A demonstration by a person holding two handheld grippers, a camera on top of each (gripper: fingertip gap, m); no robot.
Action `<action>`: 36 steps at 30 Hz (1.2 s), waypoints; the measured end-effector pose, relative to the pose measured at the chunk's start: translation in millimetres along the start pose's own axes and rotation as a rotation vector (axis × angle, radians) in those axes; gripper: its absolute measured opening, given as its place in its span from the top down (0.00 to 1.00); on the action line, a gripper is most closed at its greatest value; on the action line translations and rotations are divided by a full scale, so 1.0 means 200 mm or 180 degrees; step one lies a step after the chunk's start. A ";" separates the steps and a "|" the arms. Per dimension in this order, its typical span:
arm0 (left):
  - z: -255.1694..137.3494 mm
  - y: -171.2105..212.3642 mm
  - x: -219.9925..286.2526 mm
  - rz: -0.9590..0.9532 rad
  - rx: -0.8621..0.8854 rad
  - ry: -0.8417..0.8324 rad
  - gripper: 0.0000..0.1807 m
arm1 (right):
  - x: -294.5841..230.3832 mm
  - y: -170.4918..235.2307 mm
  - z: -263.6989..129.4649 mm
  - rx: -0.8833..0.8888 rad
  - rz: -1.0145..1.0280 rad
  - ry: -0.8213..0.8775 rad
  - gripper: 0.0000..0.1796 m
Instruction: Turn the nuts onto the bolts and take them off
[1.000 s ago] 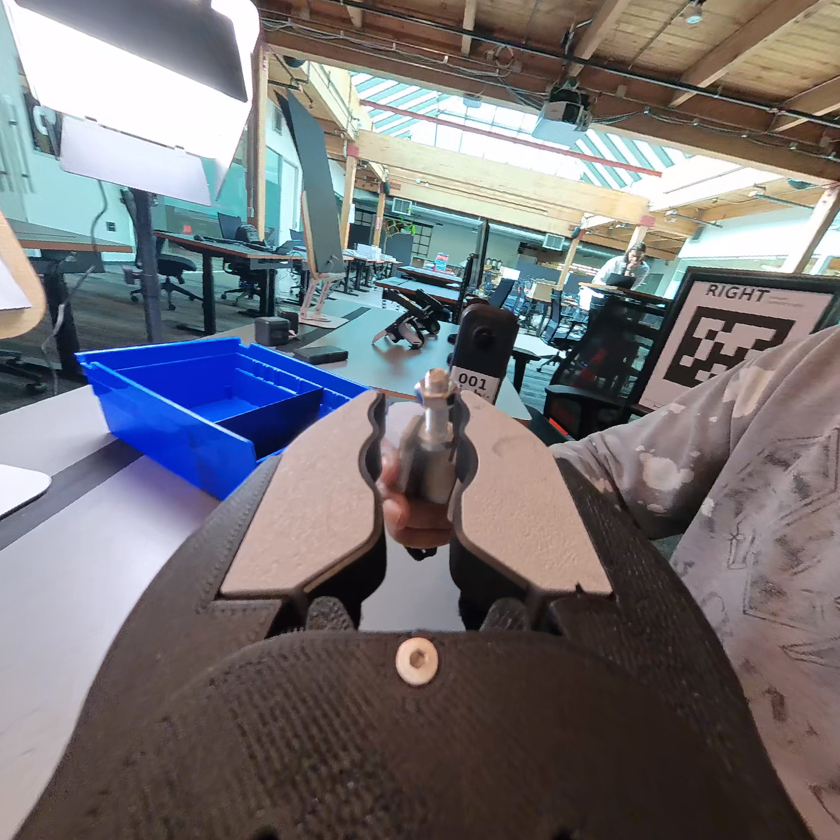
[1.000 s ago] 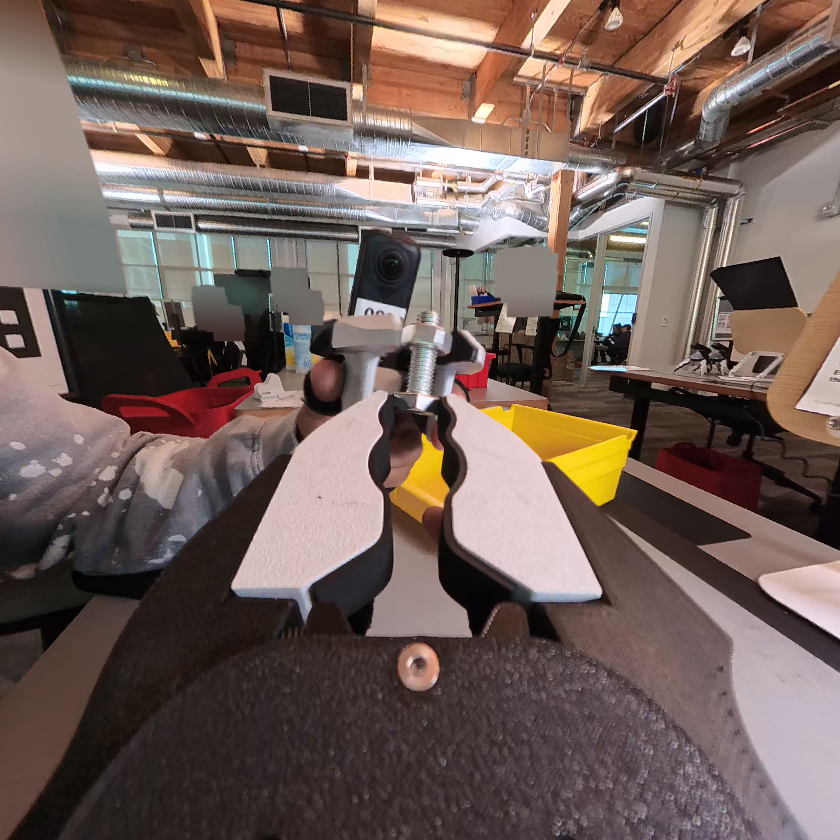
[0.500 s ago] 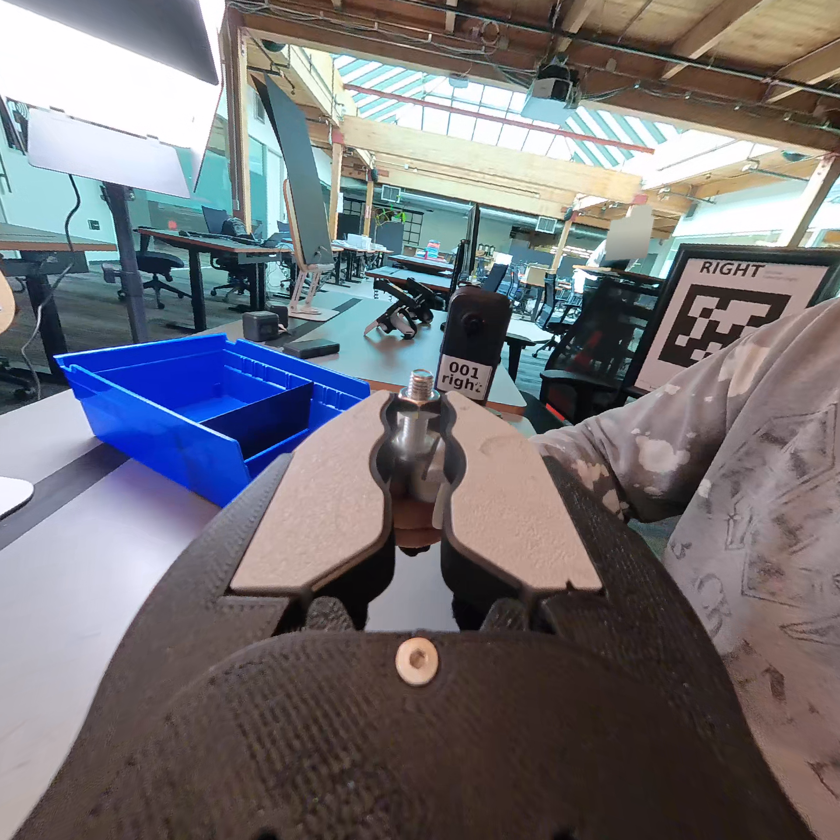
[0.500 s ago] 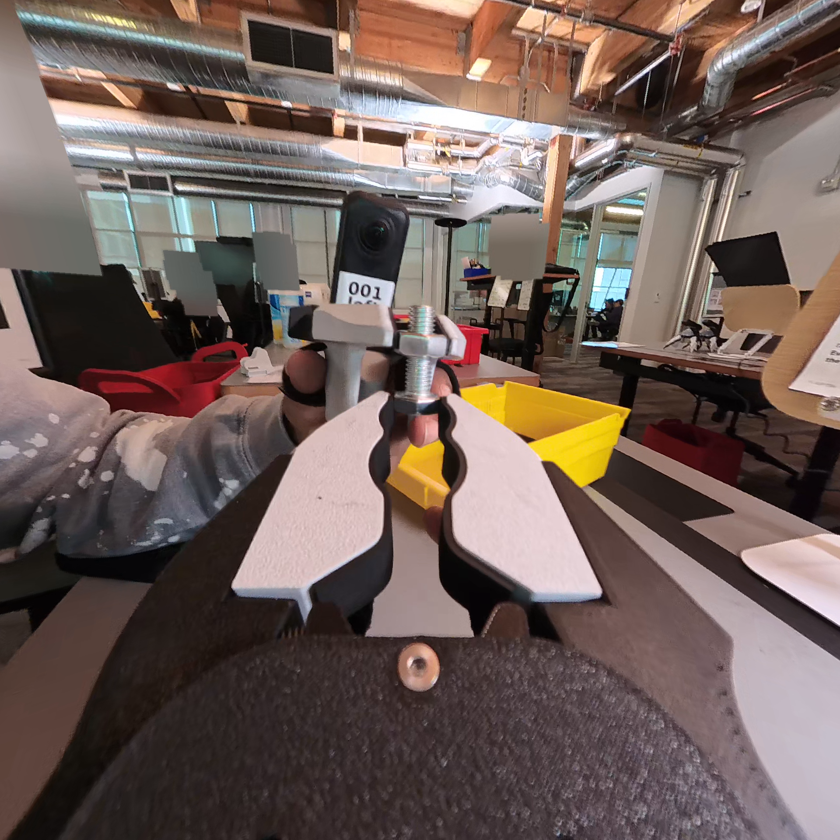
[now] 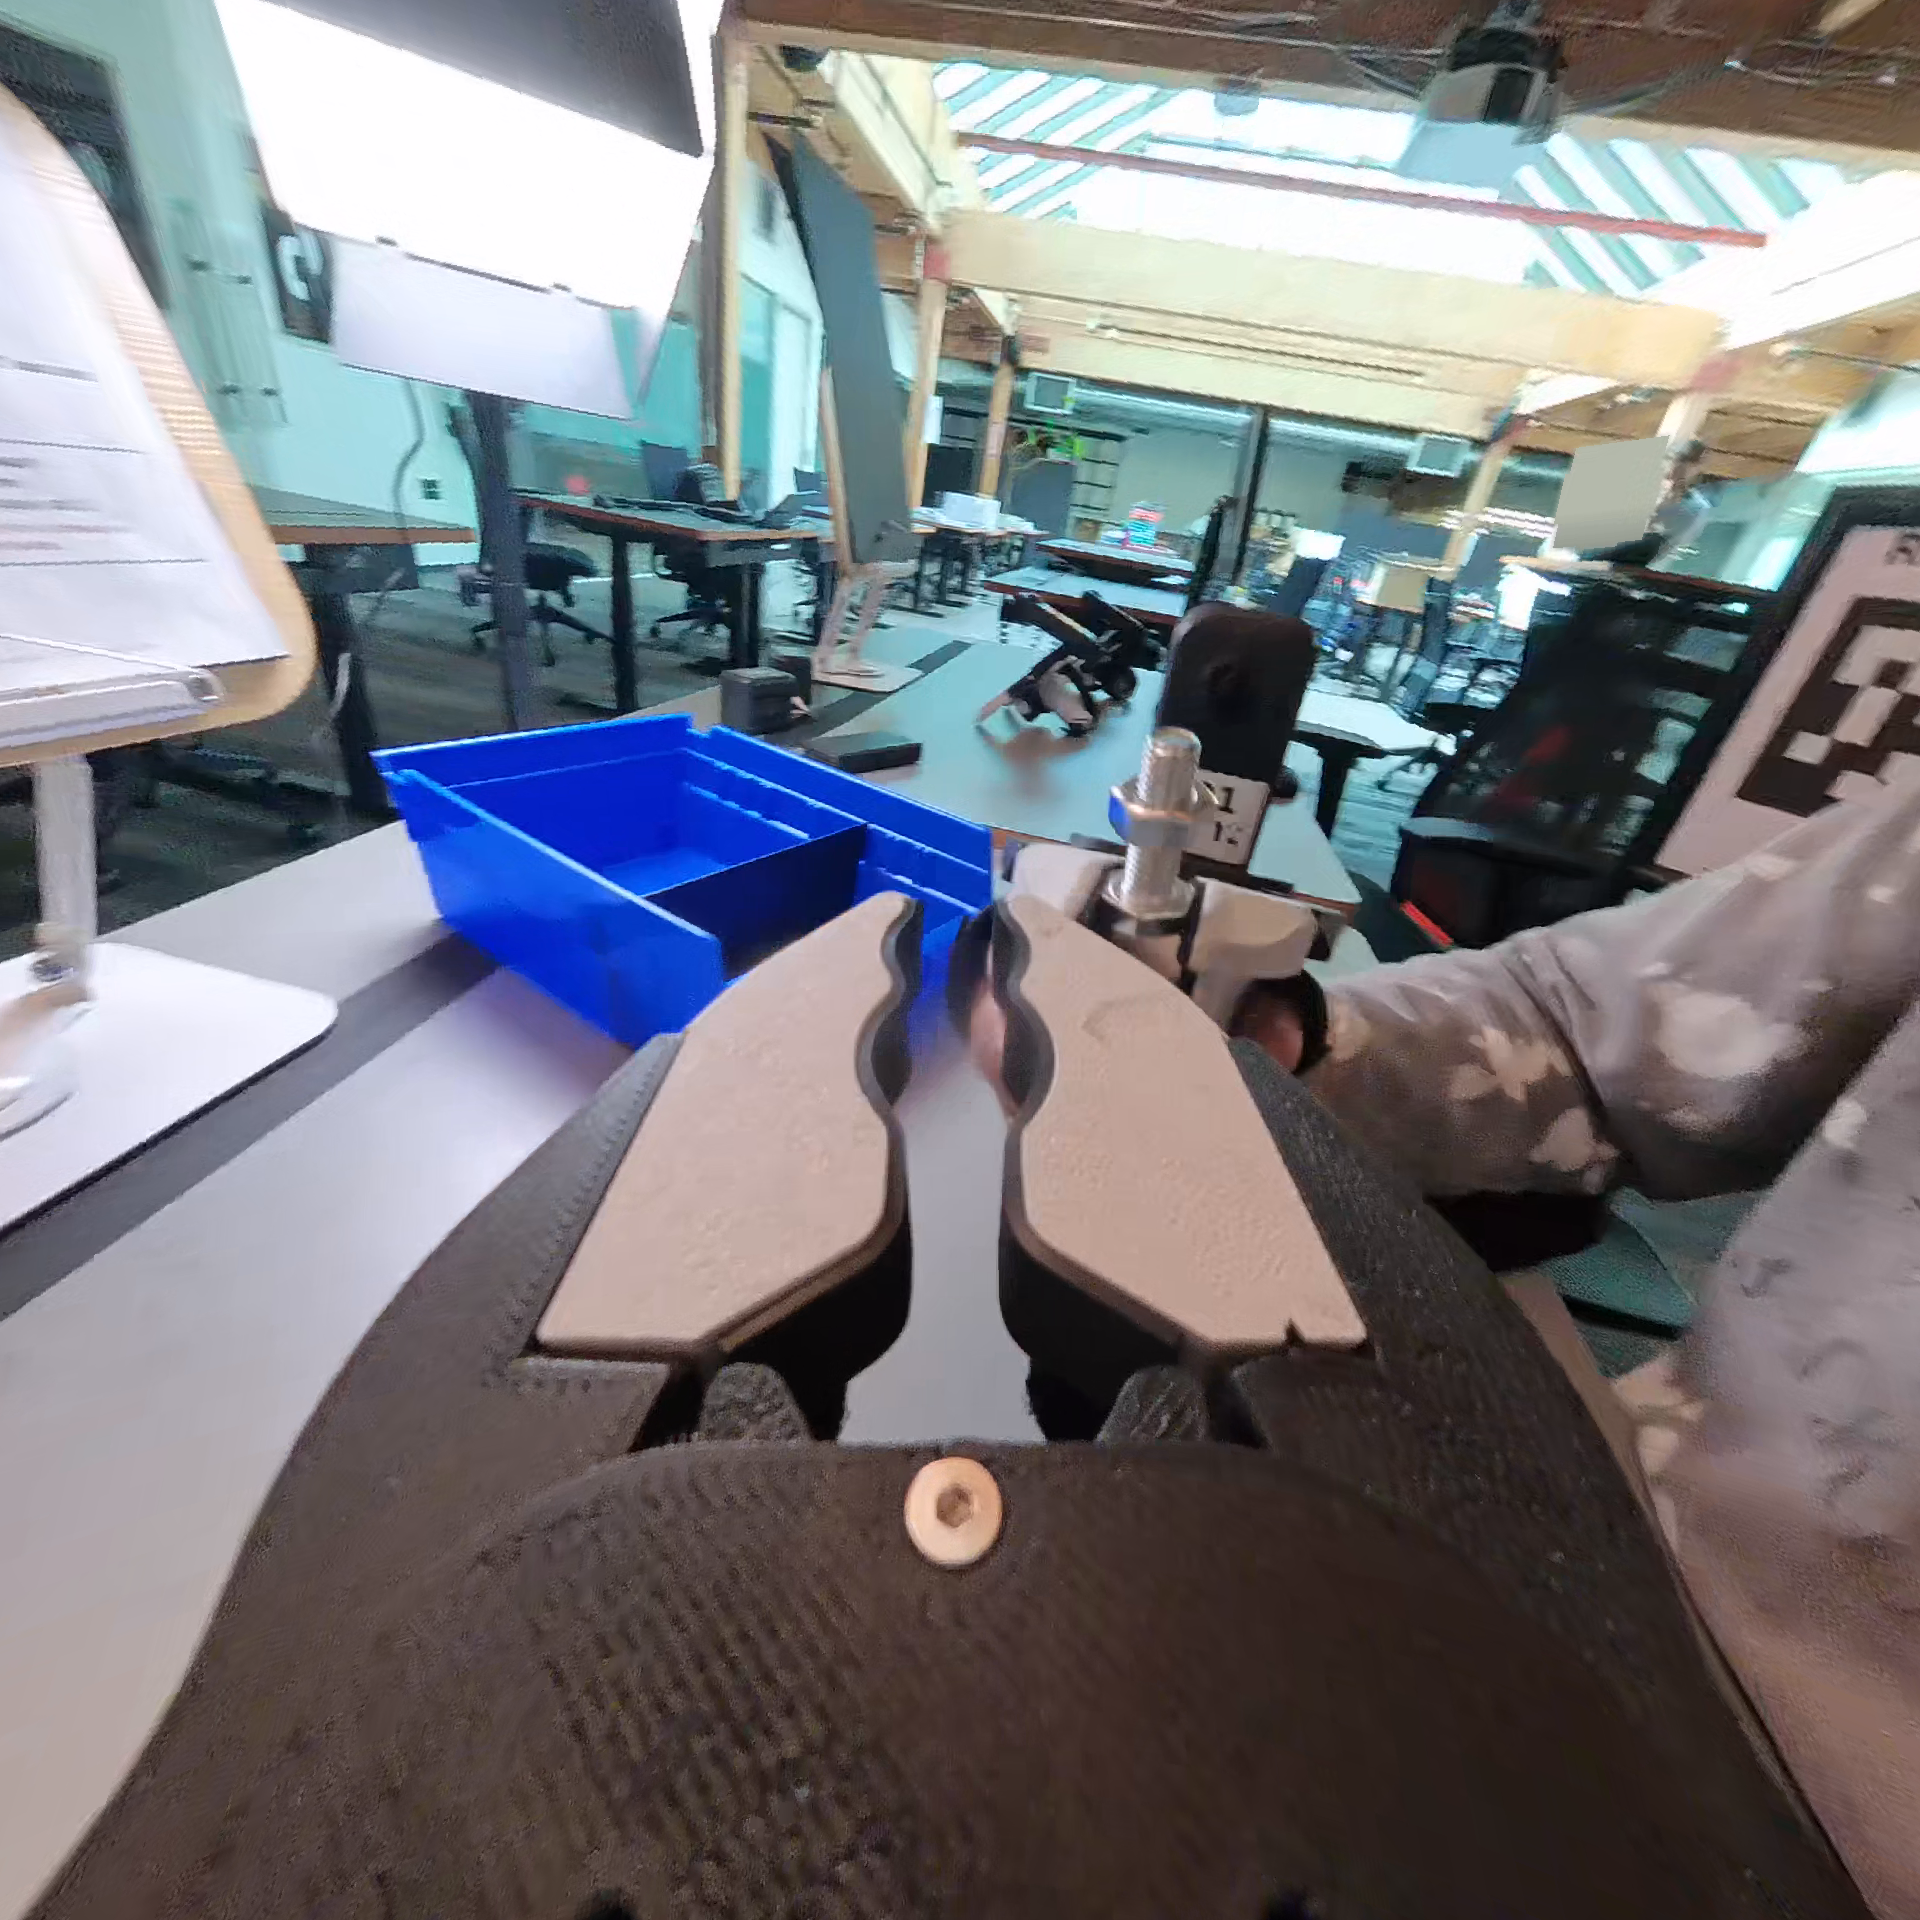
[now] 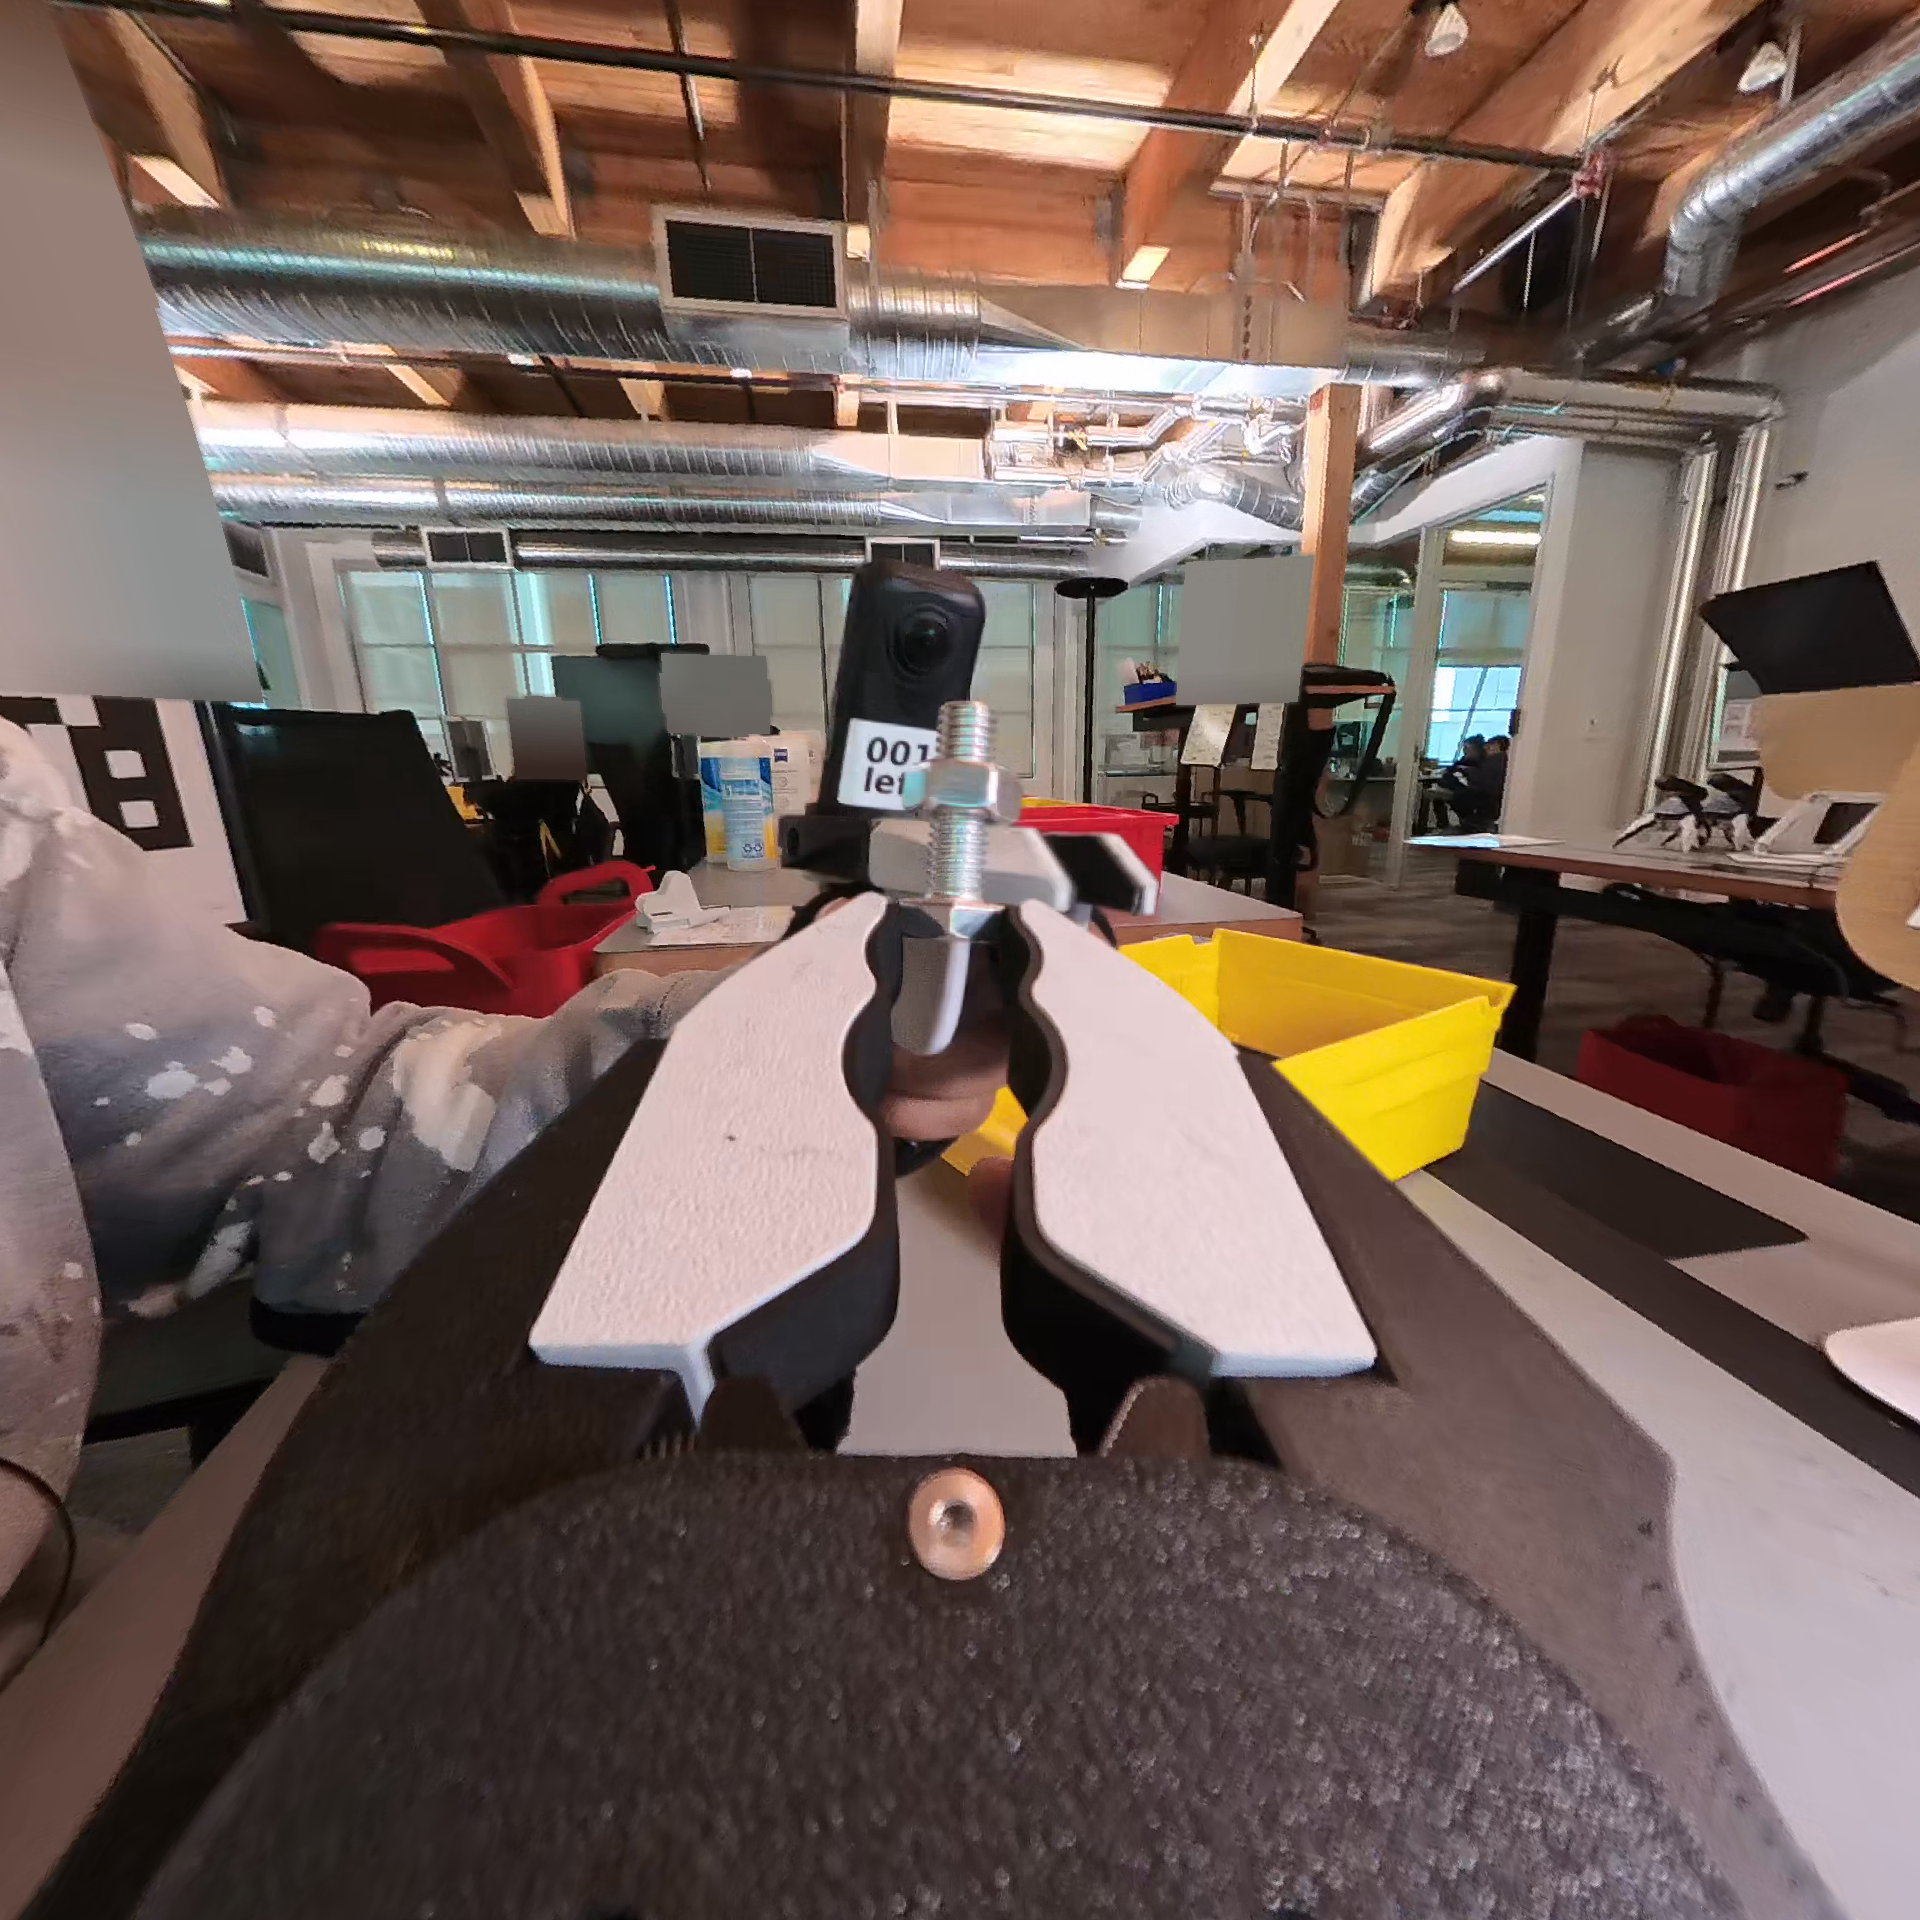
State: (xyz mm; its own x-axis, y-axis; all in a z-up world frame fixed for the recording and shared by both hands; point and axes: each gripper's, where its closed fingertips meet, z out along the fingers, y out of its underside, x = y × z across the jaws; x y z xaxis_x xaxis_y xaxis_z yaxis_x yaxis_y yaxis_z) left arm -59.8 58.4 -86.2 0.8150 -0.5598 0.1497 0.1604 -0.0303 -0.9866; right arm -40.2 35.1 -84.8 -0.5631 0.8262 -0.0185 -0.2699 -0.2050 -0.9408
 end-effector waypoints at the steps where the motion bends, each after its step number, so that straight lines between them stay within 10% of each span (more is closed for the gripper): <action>1: 0.00 0.00 0.02 -0.0064 0.0040 0.0110 0.92 | 0.00 0.00 0.00 -0.0002 -0.0013 0.0002 0.90; 36: 0.02 -0.05 0.15 -0.0167 0.0129 0.0496 0.85 | 0.01 0.02 0.02 -0.0062 -0.0006 0.0124 0.90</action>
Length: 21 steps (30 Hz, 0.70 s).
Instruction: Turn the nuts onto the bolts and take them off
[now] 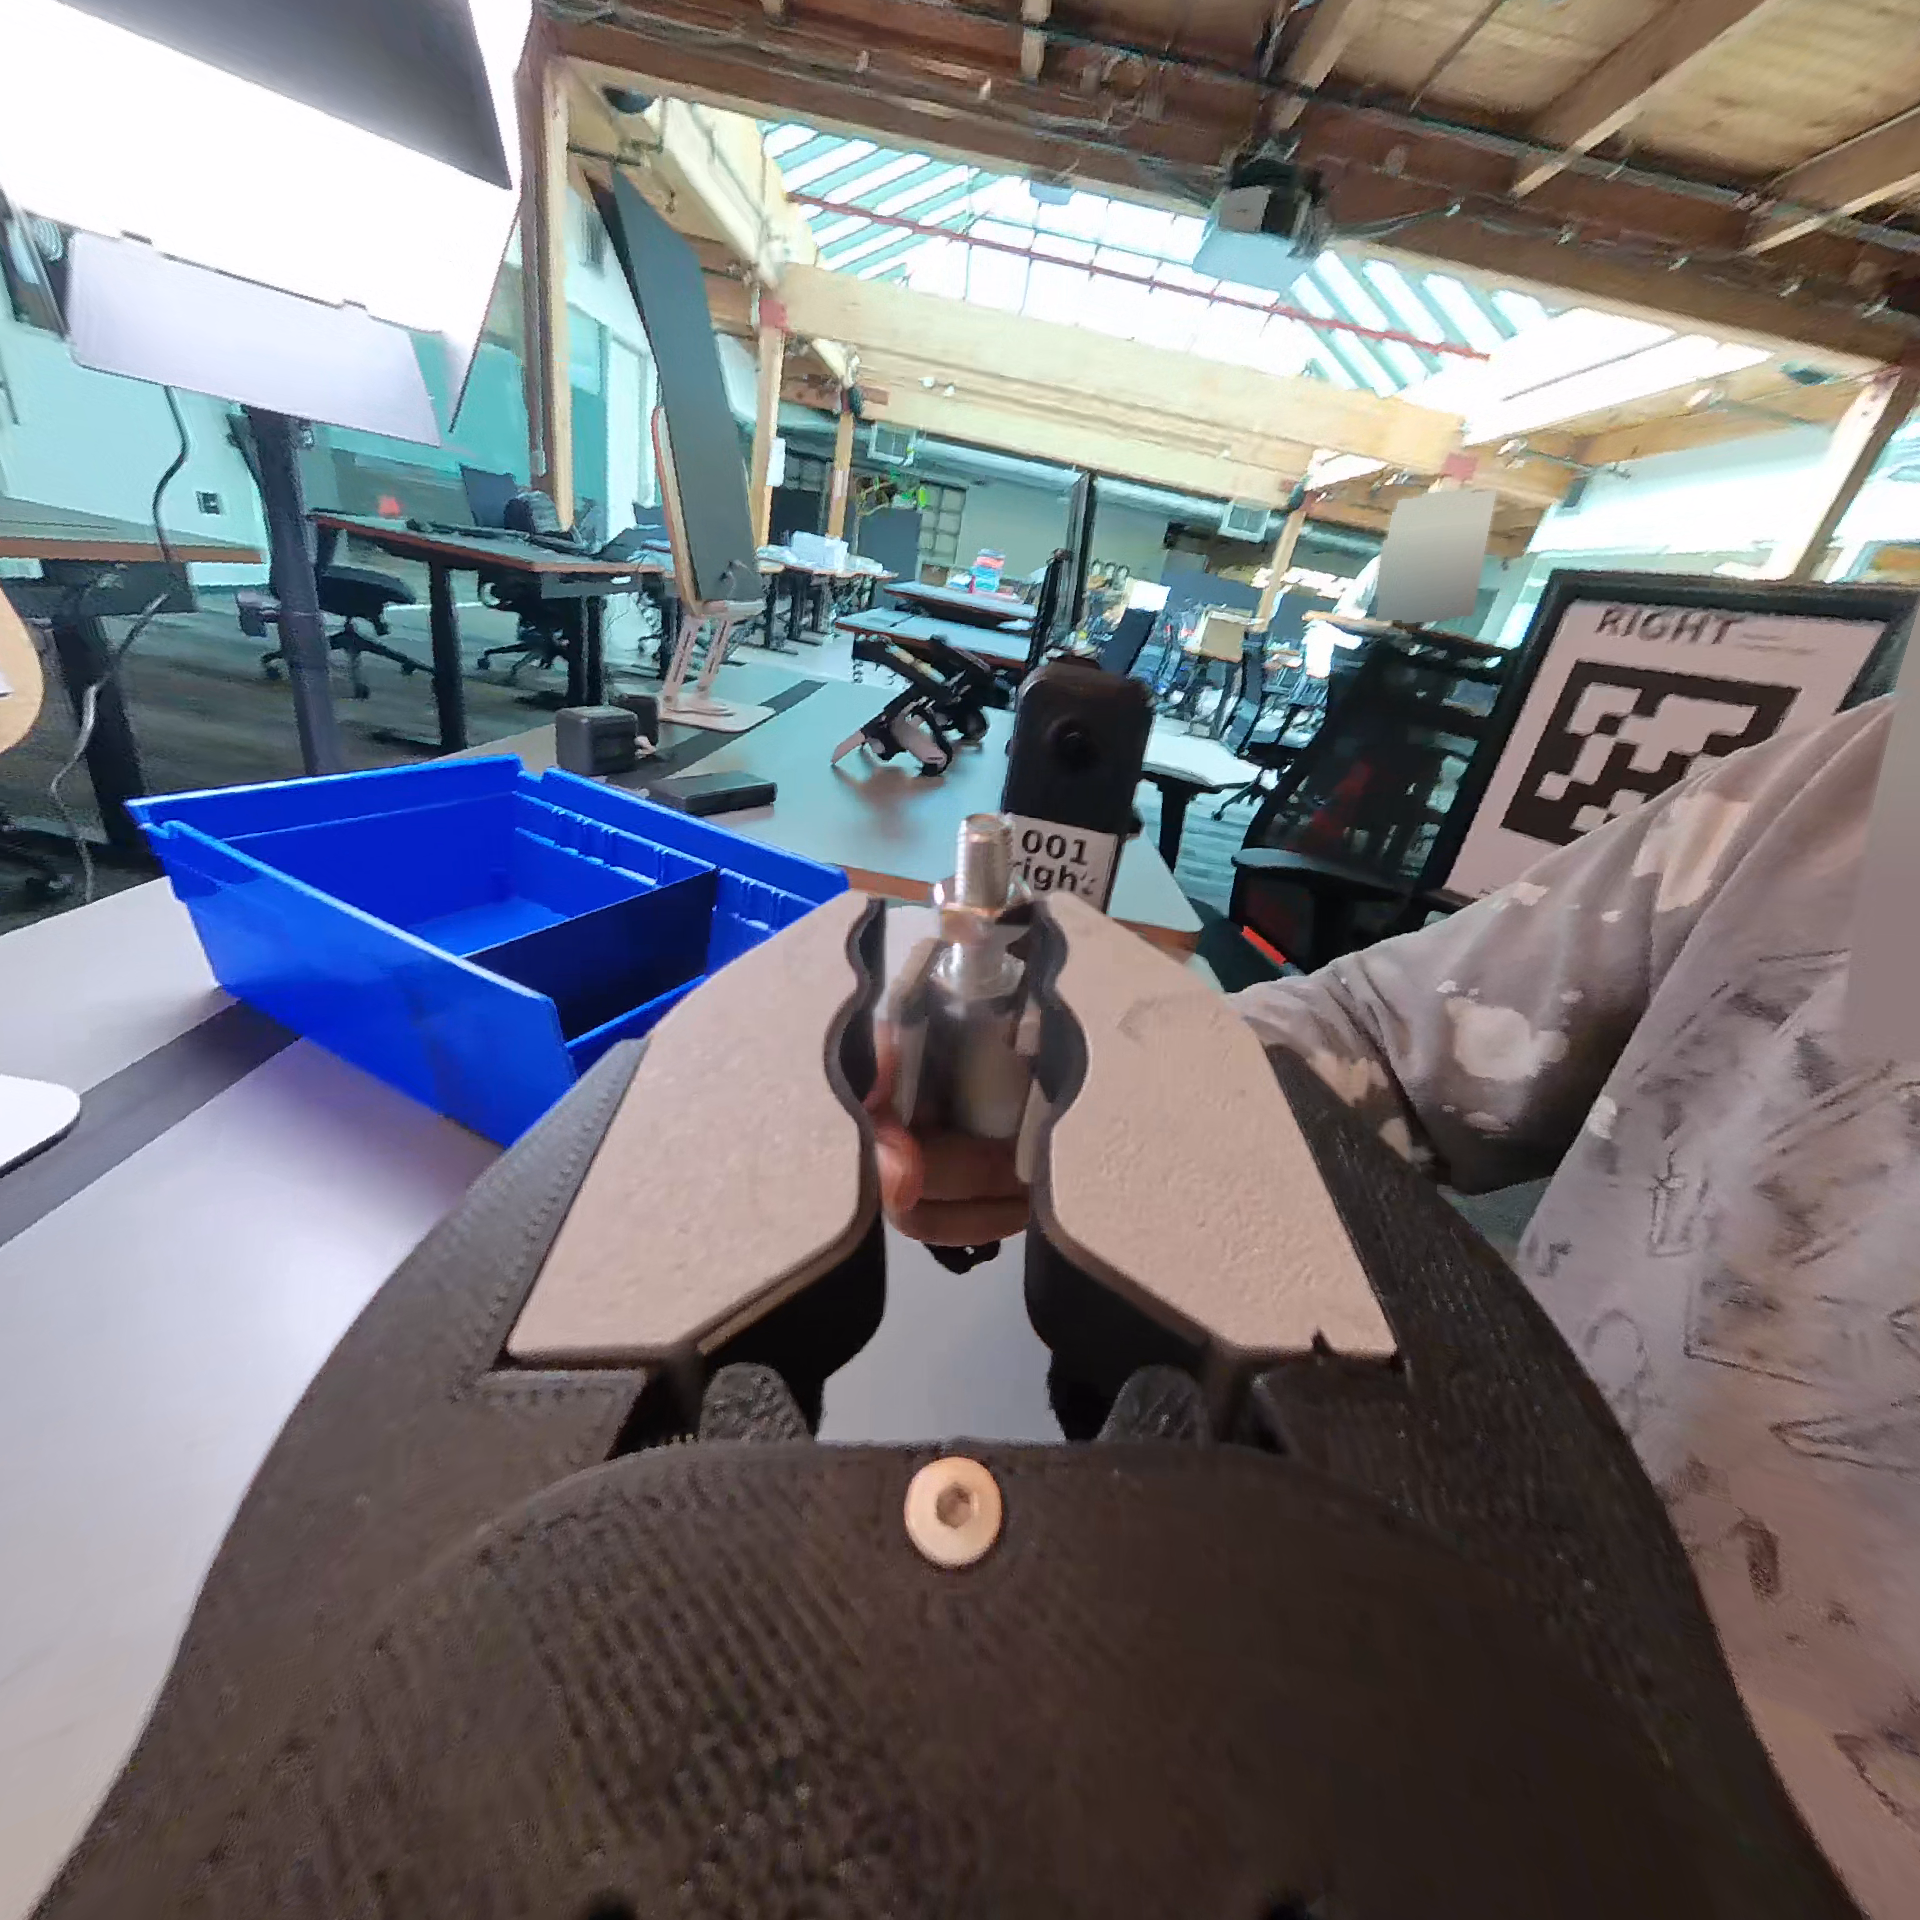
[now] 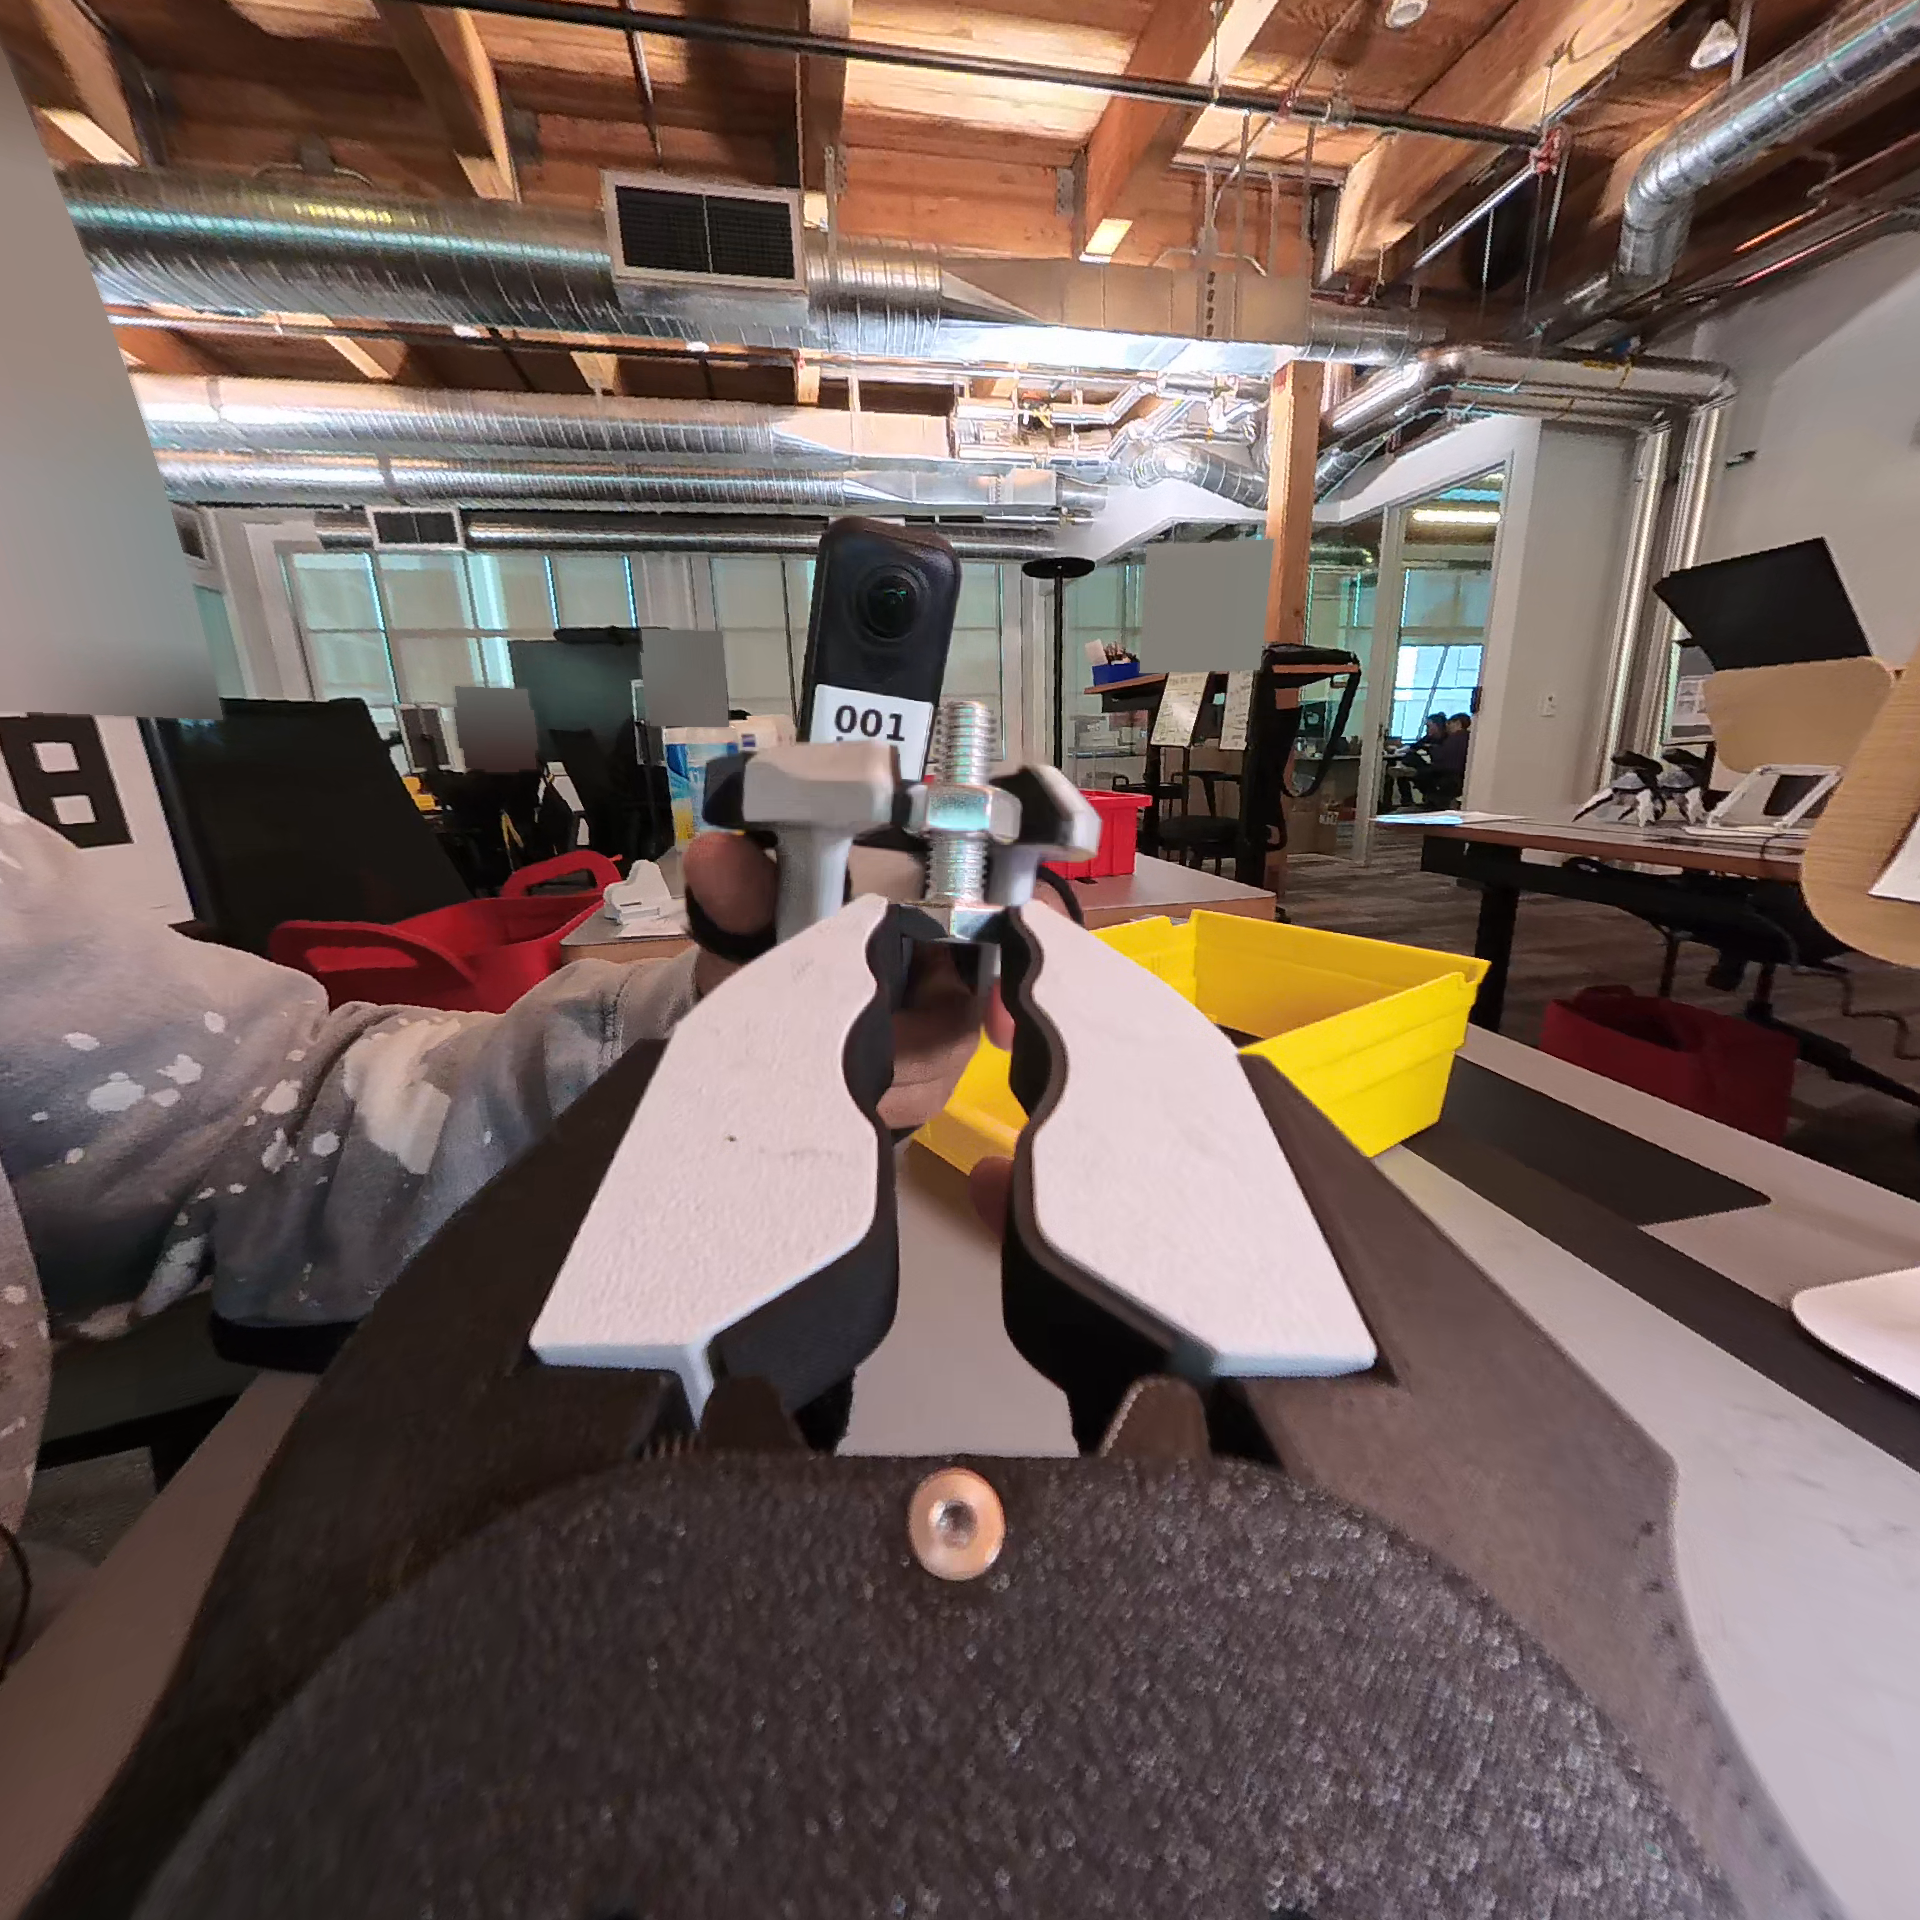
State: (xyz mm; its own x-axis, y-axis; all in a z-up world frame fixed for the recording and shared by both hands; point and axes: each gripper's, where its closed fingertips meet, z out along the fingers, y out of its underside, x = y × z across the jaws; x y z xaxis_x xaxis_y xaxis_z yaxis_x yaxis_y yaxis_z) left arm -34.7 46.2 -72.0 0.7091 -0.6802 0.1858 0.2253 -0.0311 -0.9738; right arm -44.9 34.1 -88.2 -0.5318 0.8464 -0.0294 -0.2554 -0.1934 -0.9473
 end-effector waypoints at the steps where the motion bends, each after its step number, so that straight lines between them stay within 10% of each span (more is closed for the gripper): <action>1: 0.00 0.00 -0.01 0.0017 -0.0002 -0.0024 0.84 | 0.00 0.00 0.00 0.0007 0.0005 0.0008 0.90; 21: -0.05 -0.01 -0.15 -0.0075 -0.0051 -0.0561 0.90 | 0.01 -0.06 -0.03 0.0171 0.0085 -0.0055 0.90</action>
